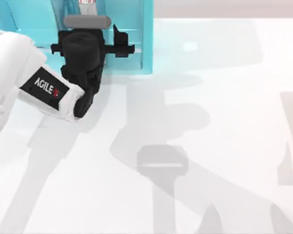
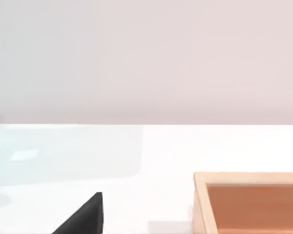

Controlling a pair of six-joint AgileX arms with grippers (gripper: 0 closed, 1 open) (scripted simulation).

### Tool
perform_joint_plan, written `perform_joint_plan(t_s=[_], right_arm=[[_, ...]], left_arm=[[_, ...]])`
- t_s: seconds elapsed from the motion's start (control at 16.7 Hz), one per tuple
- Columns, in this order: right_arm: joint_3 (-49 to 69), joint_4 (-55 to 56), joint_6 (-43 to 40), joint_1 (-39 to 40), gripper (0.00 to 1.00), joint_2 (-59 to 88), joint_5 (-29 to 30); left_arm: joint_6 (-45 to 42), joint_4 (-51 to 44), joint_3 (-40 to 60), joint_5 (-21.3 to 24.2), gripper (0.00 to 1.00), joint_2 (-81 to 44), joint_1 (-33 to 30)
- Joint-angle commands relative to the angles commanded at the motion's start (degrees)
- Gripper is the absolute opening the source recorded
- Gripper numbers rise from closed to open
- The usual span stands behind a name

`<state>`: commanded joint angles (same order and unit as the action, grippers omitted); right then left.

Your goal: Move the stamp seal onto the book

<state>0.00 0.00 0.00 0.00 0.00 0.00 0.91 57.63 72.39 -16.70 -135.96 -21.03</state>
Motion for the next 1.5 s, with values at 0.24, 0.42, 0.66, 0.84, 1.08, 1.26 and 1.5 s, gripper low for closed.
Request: perform_joint_plan(t_s=[0.24, 0.42, 0.66, 0.84, 1.08, 1.26, 1.5], right_arm=[[0.0, 0.0, 0.0, 0.0, 1.0, 0.0, 0.0], [0.0, 0.0, 0.0, 0.0, 1.0, 0.0, 0.0], [0.0, 0.0, 0.0, 0.0, 1.0, 0.0, 0.0], [0.0, 0.0, 0.0, 0.0, 1.0, 0.0, 0.0], [0.0, 0.0, 0.0, 0.0, 1.0, 0.0, 0.0], [0.0, 0.0, 0.0, 0.0, 1.0, 0.0, 0.0], [0.0, 0.0, 0.0, 0.0, 1.0, 0.0, 0.0]], left_arm=[[0.0, 0.0, 0.0, 0.0, 0.32, 0.0, 0.0], [0.0, 0.0, 0.0, 0.0, 0.1, 0.0, 0.0], [0.0, 0.0, 0.0, 0.0, 0.0, 0.0, 0.0], [0.0, 0.0, 0.0, 0.0, 0.0, 0.0, 0.0], [0.0, -0.1, -0.1, 0.0, 0.0, 0.2, -0.3], [0.0, -2.3, -1.7, -1.1, 0.0, 4.0, -1.3], [0.0, -9.9, -7.2, -4.4, 0.0, 17.1, -4.1]])
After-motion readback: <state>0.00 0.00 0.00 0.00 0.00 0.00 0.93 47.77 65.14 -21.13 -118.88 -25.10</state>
